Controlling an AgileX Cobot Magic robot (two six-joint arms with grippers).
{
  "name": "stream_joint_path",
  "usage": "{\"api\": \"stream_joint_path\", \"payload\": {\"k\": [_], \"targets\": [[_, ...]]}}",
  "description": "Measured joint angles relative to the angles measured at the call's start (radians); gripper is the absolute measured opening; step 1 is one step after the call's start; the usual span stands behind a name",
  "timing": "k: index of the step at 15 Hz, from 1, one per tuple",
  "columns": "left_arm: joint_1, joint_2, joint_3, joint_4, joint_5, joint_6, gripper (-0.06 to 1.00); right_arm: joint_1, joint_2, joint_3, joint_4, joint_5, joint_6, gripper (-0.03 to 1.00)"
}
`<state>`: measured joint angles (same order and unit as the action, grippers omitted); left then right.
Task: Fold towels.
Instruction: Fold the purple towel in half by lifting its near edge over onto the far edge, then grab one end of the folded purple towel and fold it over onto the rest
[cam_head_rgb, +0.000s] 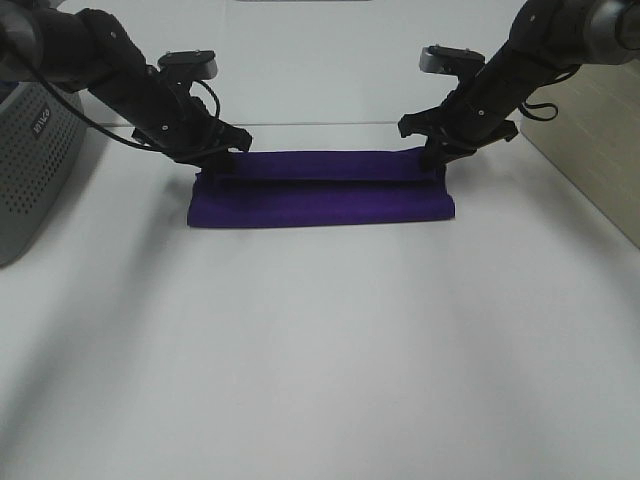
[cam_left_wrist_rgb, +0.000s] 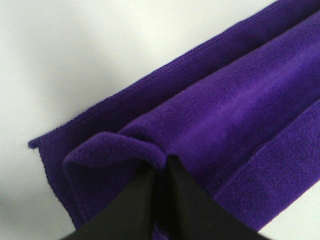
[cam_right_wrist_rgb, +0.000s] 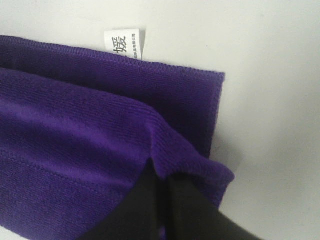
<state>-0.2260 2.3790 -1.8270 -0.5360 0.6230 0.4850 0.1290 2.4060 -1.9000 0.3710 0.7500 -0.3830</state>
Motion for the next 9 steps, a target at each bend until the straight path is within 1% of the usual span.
{"api": "stream_joint_path", "payload": {"k": [2,3,4,5,6,7,8,9], "targets": [[0.0,0.008,0.0,0.0,0.0,0.0,0.15,0.0,0.003,0.0,-0.001,-0.001,0.0,0.08],[0.0,0.009,0.0,0.0,0.0,0.0,0.25,0.0,0.003,0.0,-0.006,-0.001,0.0,0.14],[0.0,0.011,0.0,0.0,0.0,-0.004,0.36,0.0,0.003,0.0,-0.006,-0.001,0.0,0.22],[0.0,0.013,0.0,0.004,0.0,-0.027,0.52,0.0,0.003,0.0,-0.006,0.001,0.008,0.35],[0.0,0.013,0.0,0.012,0.0,-0.055,0.67,0.0,0.003,0.0,-0.008,0.003,0.021,0.52],[0.0,0.011,0.0,0.021,0.008,-0.082,0.78,0.0,0.003,0.0,-0.008,0.01,0.027,0.68],[0.0,0.009,-0.007,0.032,0.039,-0.106,0.84,0.0,0.003,-0.003,-0.011,0.031,0.028,0.77],[0.0,0.004,-0.03,0.06,0.086,-0.127,0.87,0.0,0.001,-0.003,-0.022,0.054,0.029,0.81]]}}
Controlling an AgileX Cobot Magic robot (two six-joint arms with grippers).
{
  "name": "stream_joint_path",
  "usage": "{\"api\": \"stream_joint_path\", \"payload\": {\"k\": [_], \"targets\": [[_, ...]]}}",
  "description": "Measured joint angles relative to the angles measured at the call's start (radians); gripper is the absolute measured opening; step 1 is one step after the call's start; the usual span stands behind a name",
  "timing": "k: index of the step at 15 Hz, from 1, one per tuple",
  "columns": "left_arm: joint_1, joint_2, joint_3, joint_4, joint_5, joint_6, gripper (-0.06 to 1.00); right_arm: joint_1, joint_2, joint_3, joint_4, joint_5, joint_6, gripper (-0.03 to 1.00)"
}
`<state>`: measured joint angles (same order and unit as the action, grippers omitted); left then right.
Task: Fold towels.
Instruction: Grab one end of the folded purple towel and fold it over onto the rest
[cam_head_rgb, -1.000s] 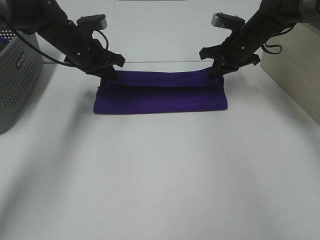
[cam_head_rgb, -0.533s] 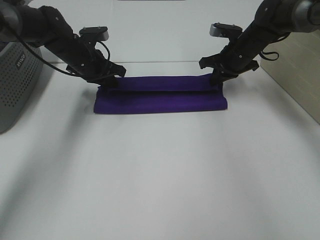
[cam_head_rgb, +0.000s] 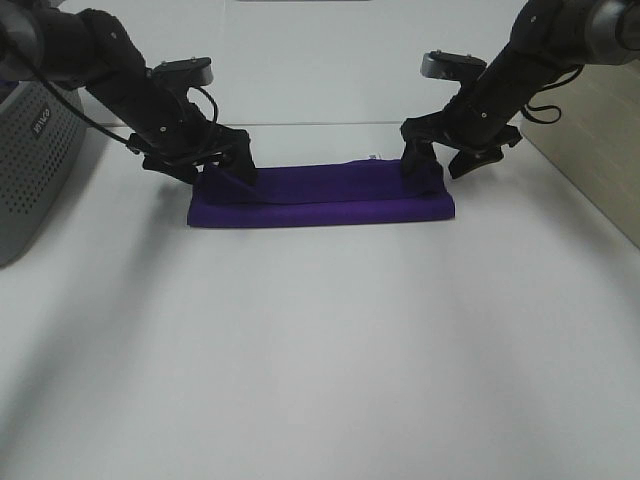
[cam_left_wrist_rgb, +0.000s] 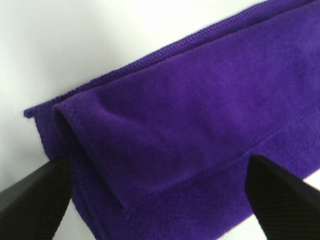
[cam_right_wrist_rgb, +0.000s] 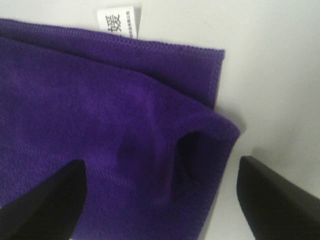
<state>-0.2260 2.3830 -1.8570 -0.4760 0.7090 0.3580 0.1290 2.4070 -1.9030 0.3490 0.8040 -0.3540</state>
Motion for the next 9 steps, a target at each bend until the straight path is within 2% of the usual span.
{"api": "stream_joint_path", "payload": {"k": [1,2,3,6,9], "targets": [[0.0,-0.006,-0.034,0.035,0.062,-0.033,0.87,0.0,-0.01,0.0,-0.015,0.03,0.0,0.82],[0.002,-0.013,-0.116,0.133,0.203,-0.094,0.88,0.0,-0.057,0.0,-0.04,0.084,0.008,0.83],[0.011,-0.013,-0.154,0.157,0.268,-0.109,0.88,0.0,-0.087,-0.001,-0.047,0.109,0.022,0.83],[0.088,0.014,-0.219,0.129,0.422,-0.115,0.88,0.0,-0.16,-0.004,-0.054,0.201,0.064,0.83],[0.167,0.068,-0.222,0.017,0.47,-0.064,0.88,0.0,-0.185,-0.004,-0.061,0.278,0.104,0.83]]}}
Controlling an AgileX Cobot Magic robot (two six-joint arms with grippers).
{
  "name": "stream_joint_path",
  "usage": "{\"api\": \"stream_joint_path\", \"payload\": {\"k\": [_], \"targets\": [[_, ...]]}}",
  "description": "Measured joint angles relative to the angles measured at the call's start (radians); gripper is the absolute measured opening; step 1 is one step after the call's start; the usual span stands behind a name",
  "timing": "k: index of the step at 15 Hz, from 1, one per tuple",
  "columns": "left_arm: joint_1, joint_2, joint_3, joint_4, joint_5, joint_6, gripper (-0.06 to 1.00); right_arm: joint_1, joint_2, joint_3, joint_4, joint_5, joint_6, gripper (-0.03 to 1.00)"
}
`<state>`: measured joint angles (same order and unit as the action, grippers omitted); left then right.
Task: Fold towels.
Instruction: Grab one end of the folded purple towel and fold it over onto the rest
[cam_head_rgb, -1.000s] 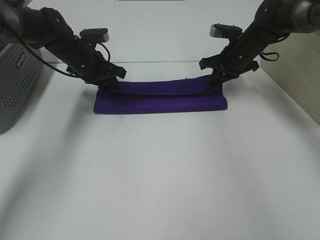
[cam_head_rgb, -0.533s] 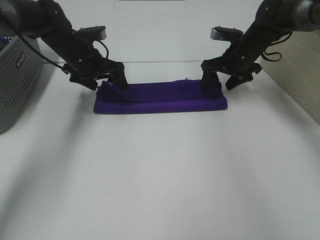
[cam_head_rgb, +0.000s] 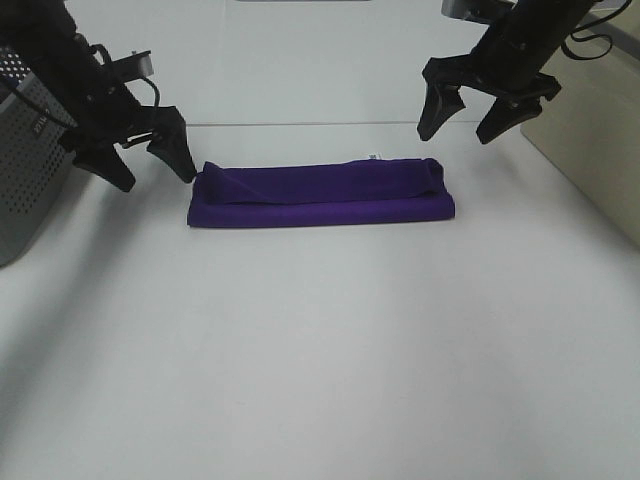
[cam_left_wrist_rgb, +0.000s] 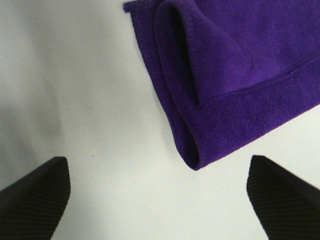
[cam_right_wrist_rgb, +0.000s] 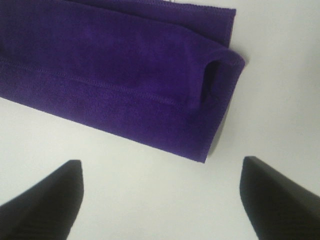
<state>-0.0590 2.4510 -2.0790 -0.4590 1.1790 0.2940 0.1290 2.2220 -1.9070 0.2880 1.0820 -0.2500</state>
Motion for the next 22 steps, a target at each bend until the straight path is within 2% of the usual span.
{"api": "stream_joint_path", "payload": {"k": [2,5,9,12,14,17,20,21,22], "targets": [[0.04,0.031,-0.003,-0.095,0.008,0.031,0.88,0.0,0.0,0.0,-0.003,0.022,0.007,0.83],[0.061,0.075,-0.003,-0.137,0.016,0.056,0.88,0.0,0.0,0.0,-0.003,0.034,0.007,0.83],[0.057,0.109,-0.021,-0.228,0.024,0.058,0.88,0.0,0.0,0.0,-0.003,0.039,0.008,0.83],[0.01,0.134,-0.034,-0.296,0.026,0.058,0.87,0.0,0.0,0.0,-0.003,0.058,0.015,0.83],[-0.039,0.153,-0.046,-0.328,0.009,0.057,0.83,0.0,0.0,0.0,-0.003,0.062,0.016,0.83],[-0.084,0.175,-0.072,-0.355,-0.042,0.005,0.73,0.0,0.0,0.0,-0.003,0.088,0.017,0.83],[-0.084,0.175,-0.072,-0.354,-0.045,0.003,0.71,0.0,0.0,0.0,-0.003,0.094,0.022,0.83],[-0.084,0.176,-0.072,-0.352,-0.049,0.002,0.67,0.0,0.0,0.0,-0.003,0.105,0.023,0.83],[-0.084,0.178,-0.072,-0.342,-0.06,0.001,0.59,0.0,0.0,0.0,-0.003,0.118,0.023,0.83]]}}
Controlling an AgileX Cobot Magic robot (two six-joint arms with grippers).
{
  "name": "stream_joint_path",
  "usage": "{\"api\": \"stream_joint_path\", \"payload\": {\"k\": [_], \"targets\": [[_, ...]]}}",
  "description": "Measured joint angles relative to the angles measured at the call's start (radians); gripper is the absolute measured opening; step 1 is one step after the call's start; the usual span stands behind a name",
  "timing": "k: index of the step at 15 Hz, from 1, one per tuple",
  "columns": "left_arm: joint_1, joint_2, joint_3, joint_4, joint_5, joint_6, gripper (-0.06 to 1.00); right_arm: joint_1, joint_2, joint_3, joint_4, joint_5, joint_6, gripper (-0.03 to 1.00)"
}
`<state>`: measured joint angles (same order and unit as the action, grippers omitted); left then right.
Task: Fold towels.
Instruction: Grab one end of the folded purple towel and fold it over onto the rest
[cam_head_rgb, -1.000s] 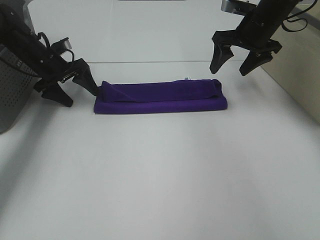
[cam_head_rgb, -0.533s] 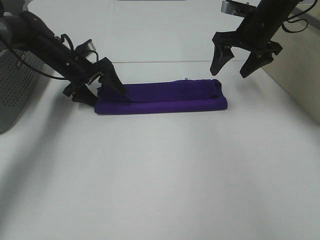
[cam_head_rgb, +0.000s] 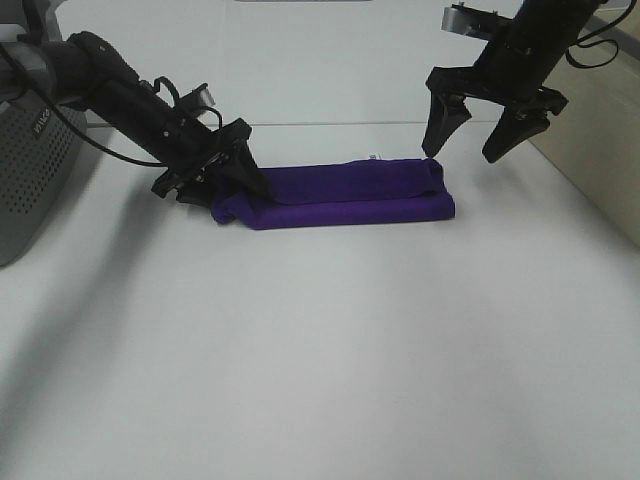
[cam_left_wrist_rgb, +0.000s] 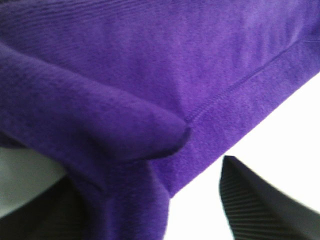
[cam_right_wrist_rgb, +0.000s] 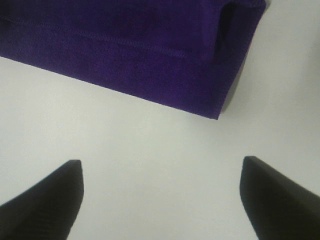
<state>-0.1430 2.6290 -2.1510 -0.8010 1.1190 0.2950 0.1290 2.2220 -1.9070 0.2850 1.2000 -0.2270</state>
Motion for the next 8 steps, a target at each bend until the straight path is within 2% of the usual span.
{"api": "stream_joint_path", "payload": {"k": [1,2,3,4,6,8], "targets": [[0.0,0.008,0.0,0.009,-0.015,0.0,0.43,0.0,0.0,0.0,0.003,0.008,0.005,0.83],[0.0,0.014,0.0,0.015,-0.038,0.0,0.22,0.0,0.0,0.0,0.003,0.013,0.01,0.83],[0.0,0.019,0.001,0.018,-0.052,0.005,0.08,0.0,0.0,0.0,0.003,0.013,0.02,0.83],[0.0,0.019,0.001,0.02,-0.054,0.016,0.03,0.0,0.0,0.0,0.003,0.013,0.026,0.83],[-0.002,0.012,0.001,0.044,-0.051,0.055,0.02,0.0,0.0,0.0,0.003,0.014,0.031,0.83],[0.002,-0.022,0.005,0.172,-0.007,0.072,0.02,0.0,0.0,0.0,0.009,0.015,0.054,0.83]]}}
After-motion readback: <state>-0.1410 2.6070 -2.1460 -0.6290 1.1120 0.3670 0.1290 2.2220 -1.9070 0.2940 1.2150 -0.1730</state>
